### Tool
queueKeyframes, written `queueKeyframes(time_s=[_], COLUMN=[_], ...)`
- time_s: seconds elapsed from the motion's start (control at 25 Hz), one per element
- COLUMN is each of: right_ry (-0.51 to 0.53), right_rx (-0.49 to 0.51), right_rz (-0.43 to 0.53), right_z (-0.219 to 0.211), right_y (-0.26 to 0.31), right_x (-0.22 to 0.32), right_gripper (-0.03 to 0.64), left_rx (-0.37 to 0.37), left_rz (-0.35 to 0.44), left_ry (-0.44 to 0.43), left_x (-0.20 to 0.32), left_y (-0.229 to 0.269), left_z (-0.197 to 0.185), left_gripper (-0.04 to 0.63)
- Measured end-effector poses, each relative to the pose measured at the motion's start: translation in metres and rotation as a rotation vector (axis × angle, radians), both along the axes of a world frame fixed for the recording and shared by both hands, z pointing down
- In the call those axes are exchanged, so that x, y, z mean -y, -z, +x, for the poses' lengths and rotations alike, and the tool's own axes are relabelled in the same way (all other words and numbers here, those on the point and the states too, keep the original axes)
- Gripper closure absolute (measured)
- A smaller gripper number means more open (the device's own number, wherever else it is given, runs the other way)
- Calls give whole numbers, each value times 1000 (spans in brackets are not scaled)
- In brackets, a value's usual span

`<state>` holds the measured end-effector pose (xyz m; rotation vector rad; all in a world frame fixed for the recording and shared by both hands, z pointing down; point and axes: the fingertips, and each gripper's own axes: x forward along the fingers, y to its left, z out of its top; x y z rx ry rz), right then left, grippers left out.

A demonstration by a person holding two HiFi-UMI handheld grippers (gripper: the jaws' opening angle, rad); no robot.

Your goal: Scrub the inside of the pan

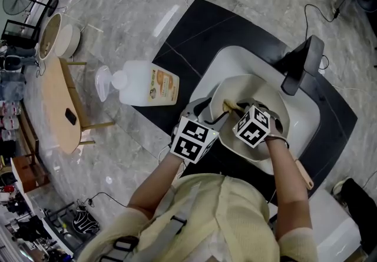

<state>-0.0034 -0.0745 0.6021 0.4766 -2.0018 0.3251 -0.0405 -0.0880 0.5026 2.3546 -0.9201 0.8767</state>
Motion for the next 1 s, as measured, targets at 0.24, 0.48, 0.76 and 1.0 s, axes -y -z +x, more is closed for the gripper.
queueKeyframes(time_s=[0.24, 0.48, 0.76, 1.0], right_ry=[-43, -74, -92, -12], right_rx=[-93, -213, -374, -525], right_rz=[16, 47, 35, 3], right_z=[16, 37, 70, 100], right_y=[-15, -27, -39, -43], right_x=[11, 17, 15, 4], right_gripper=[538, 538, 538, 538], left_rx=[1, 5, 2, 2], left_rz=[-9, -12, -11, -11], left_ry=[-4, -2, -2, -2], left_x=[0, 0, 0, 1], left_y=[-1, -2, -2, -1], left_z=[1, 0, 1, 1], left_gripper=[327, 327, 327, 327])
